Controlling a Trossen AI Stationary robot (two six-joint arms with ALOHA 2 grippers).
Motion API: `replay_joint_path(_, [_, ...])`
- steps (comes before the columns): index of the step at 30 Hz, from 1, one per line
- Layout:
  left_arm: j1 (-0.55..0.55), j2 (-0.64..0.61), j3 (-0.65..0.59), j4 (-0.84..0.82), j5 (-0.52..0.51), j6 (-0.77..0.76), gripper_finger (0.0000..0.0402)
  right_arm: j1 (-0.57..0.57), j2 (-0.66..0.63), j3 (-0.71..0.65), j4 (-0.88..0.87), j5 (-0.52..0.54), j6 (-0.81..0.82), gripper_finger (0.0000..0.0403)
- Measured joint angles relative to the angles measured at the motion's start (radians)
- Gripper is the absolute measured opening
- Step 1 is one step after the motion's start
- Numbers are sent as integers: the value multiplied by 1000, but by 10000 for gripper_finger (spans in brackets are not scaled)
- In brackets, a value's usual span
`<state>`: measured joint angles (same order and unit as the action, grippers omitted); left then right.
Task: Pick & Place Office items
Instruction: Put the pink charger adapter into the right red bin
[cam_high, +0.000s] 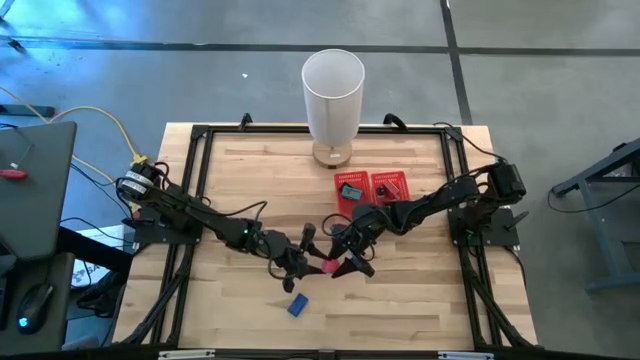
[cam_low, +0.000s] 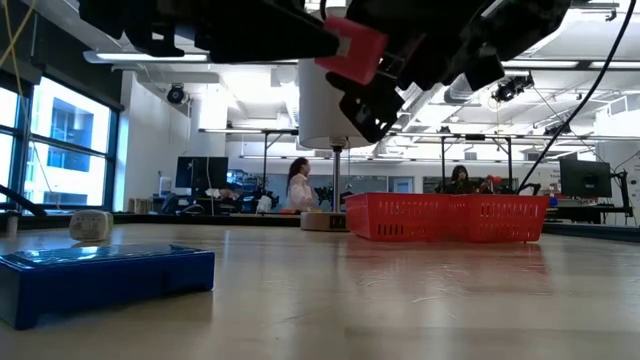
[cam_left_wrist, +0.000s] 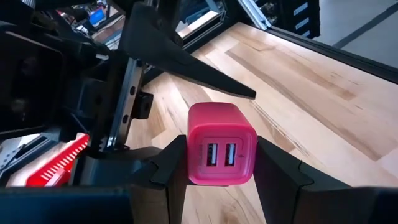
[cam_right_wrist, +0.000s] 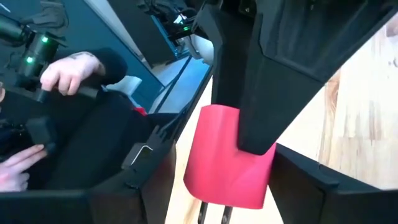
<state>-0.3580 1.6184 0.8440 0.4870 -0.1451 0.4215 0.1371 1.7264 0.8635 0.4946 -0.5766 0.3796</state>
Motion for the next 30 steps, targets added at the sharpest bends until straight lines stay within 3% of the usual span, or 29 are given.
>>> replay_joint_path(8, [0,0,0,-4,0,9,137,1,0,2,-27,18,-39,155])
replay_joint_path(13, [0,0,0,1,-8,10,139,2,0,2,-28,21,-68,155])
replay_joint_path(21, [0,1,-3,38,-14,-47,233,17,-3,2,-49,56,-139,150])
replay_joint_path(27, [-2,1,-3,62,-15,-9,243,22,-3,1,-108,133,-150,150])
replay_joint_path(30, [-12,1,-2,111,-16,-82,244,27,-5,1,-153,212,-175,150])
